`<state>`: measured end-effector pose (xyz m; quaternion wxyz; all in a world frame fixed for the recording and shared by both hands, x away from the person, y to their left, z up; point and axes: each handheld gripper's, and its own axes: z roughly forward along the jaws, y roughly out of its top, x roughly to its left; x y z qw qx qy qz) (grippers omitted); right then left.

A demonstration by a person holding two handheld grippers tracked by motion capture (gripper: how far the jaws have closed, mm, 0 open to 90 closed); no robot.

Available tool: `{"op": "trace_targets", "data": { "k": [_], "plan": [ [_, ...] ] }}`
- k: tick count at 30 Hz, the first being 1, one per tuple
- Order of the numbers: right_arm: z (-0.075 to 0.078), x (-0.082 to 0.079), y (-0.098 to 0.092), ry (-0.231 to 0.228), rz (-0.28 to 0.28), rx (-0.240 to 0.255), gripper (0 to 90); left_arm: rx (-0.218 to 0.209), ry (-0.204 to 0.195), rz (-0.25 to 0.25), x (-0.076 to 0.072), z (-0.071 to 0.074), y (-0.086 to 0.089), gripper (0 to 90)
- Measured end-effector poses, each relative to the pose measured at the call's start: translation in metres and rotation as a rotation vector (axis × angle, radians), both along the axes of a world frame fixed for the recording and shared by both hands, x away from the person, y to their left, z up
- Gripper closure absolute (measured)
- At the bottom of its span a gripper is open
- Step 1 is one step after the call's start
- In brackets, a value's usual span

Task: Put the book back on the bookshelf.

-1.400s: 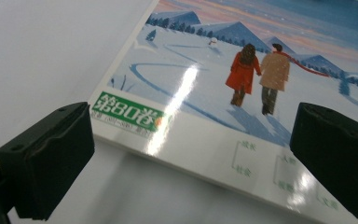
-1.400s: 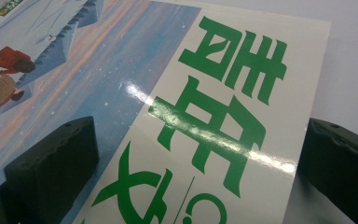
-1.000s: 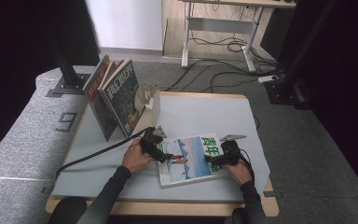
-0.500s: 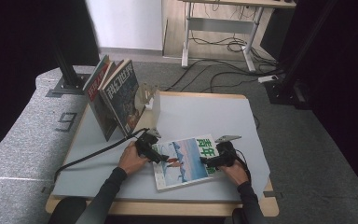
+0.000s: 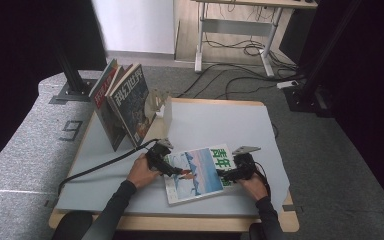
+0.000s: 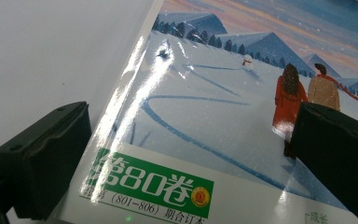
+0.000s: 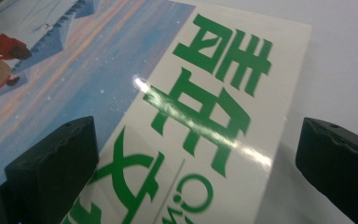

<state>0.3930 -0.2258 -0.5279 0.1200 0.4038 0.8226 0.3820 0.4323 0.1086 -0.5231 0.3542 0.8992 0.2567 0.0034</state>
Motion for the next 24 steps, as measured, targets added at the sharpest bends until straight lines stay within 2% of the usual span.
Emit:
{"op": "trace_targets", "data": {
  "k": [5, 16, 24],
  "plan": [
    [0.002, -0.010, -0.009, -0.018, -0.014, -0.017, 0.0, 0.009, 0.000, 0.004, -0.003, 0.001, 0.000, 0.0],
    [0.005, -0.042, -0.022, -0.069, -0.009, -0.038, 0.0, 0.006, -0.002, 0.008, -0.010, 0.001, 0.003, 0.0],
    [0.002, -0.058, -0.030, -0.080, -0.018, -0.044, 0.0, -0.009, -0.011, 0.024, -0.016, -0.001, 0.005, 0.0]
  ]
}}
